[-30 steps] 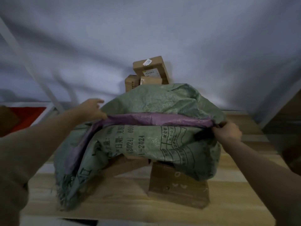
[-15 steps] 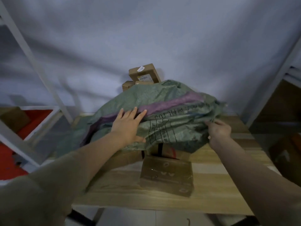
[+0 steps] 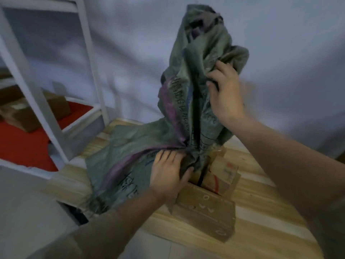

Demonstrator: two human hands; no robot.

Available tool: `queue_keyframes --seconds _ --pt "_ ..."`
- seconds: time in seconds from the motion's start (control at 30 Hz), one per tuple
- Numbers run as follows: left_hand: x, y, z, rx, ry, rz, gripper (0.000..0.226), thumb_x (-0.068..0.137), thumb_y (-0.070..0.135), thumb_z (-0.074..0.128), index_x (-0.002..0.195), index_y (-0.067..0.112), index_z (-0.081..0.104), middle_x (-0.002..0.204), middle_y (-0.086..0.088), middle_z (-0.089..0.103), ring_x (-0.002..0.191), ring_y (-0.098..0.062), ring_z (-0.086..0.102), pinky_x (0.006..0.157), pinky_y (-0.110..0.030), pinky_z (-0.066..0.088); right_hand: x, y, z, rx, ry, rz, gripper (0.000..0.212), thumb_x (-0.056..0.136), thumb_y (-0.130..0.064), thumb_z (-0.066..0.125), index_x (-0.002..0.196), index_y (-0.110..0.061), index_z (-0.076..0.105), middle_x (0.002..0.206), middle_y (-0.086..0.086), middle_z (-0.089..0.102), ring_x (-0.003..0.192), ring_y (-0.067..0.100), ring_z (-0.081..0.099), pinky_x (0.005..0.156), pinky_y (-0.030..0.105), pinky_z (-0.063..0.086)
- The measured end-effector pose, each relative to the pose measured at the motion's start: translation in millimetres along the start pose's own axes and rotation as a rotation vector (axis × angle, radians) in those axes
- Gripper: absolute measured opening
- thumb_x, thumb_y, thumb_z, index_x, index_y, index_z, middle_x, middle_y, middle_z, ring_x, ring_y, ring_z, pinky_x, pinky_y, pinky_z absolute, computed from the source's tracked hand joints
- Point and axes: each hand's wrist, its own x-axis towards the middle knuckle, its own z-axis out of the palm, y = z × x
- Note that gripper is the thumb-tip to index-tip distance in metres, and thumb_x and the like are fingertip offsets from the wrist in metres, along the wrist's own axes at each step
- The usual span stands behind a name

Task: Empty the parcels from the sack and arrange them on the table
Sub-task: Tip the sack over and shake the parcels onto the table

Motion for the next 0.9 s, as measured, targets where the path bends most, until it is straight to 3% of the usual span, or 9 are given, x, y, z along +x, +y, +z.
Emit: queue_keyframes --seconds 0.1,0.27,0.33,0.43,0.57,0.63,0.73,0.8,0.9 --pt "-13.2 -25.2 -42.9 -0.122 0.379 -0.1 0.038 0.087 0.046 0.055 0.105 0.013 0.055 0.107 -0.01 0.052 0.103 -0.029 0.049 0.089 -0.04 0.036 4.7 -42.6 41.8 -0.187 -0.22 -0.292 0.02 0.093 -0.011 0.057 0.108 -0.016 0.069 0.145 0.008 0.051 0.143 0.04 0.031 0.106 0.074 0.016" --pt "3.7 -71.3 -123.2 -0.001 0.602 -0.179 0.047 0.091 0.034 0.056 0.133 0.013 0.05 0.135 -0.016 0.044 0.127 -0.033 0.04 0.104 -0.044 0.03 -36.8 -96.1 115.7 -0.359 -0.472 -0.94 0.013 0.069 -0.017 0.078 0.082 -0.017 0.079 0.102 0.011 0.074 0.106 0.037 0.067 0.092 0.08 0.035" --pt "7.7 -99.6 -131.2 0.142 0.37 -0.28 0.057 0.094 0.044 0.05 0.147 0.025 0.039 0.152 -0.009 0.035 0.138 -0.031 0.034 0.111 -0.046 0.027 -62.3 -102.8 135.0 -0.431 -0.655 -1.094 0.021 0.058 -0.017 0.09 0.076 -0.016 0.079 0.093 0.01 0.073 0.104 0.035 0.066 0.097 0.074 0.038" --pt "-3.5 -146.5 -109.2 0.112 -0.226 -0.519 0.068 0.094 0.064 0.038 0.154 0.043 0.015 0.165 0.0 0.013 0.147 -0.029 0.024 0.117 -0.047 0.02 -95.7 -97.8 147.8 -0.625 -0.907 -1.129 0.04 0.094 -0.042 0.057 0.127 -0.02 0.065 0.138 0.008 0.057 0.141 0.033 0.036 0.118 0.064 0.003" --pt "-35.6 -178.8 -65.1 0.03 -0.537 -0.605 0.08 0.087 0.075 0.039 0.153 0.048 0.002 0.166 -0.003 0.004 0.149 -0.03 0.021 0.117 -0.047 0.019 -104.4 -69.1 116.8 -0.303 -0.568 -1.13 0.046 0.101 -0.045 0.043 0.13 -0.016 0.063 0.14 0.01 0.058 0.139 0.03 0.042 0.122 0.051 0.011" --pt "-40.8 -177.1 -52.2 0.022 -0.544 -0.637 0.082 0.087 0.076 0.036 0.153 0.047 -0.001 0.166 -0.005 0.002 0.148 -0.034 0.022 0.117 -0.048 0.02 -97.6 -52.4 94.9 -0.239 -0.343 -0.855 0.051 0.1 -0.05 0.043 0.137 -0.018 0.055 0.147 0.01 0.049 0.142 0.03 0.038 0.121 0.052 0.016" --pt "-39.6 -163.7 -39.5 0.025 -0.536 -0.685 0.08 0.09 0.072 0.035 0.153 0.046 -0.005 0.166 -0.003 -0.005 0.147 -0.039 0.02 0.117 -0.047 0.02 -90.8 -20.2 80.5 -0.165 -0.296 0.193 0.103 0.074 -0.082 0.053 0.151 -0.02 0.028 0.157 0.009 0.032 0.145 0.03 0.028 0.119 0.052 0.021" --pt "-37.3 -156.2 -32.0 -0.016 -0.523 -0.703 0.077 0.091 0.071 0.034 0.153 0.046 -0.004 0.166 0.0 -0.006 0.147 -0.04 0.017 0.118 -0.048 0.017 -90.8 -12.2 75.0 0.219 -0.362 0.828 0.127 0.05 -0.087 0.069 0.149 -0.018 0.03 0.147 0.009 0.046 0.133 0.03 0.045 0.108 0.046 0.039" --pt "-38.3 -153.2 -26.7 -0.254 -0.465 -0.728 0.08 0.077 0.082 0.026 0.151 0.053 0.009 0.166 0.007 -0.001 0.149 -0.037 0.012 0.118 -0.05 0.01 -95.0 -13.9 74.6 0.679 -0.466 1.149 0.073 0.06 -0.054 0.087 0.117 -0.017 0.061 0.107 0.0 0.067 0.094 0.02 0.064 0.082 0.037 0.052"
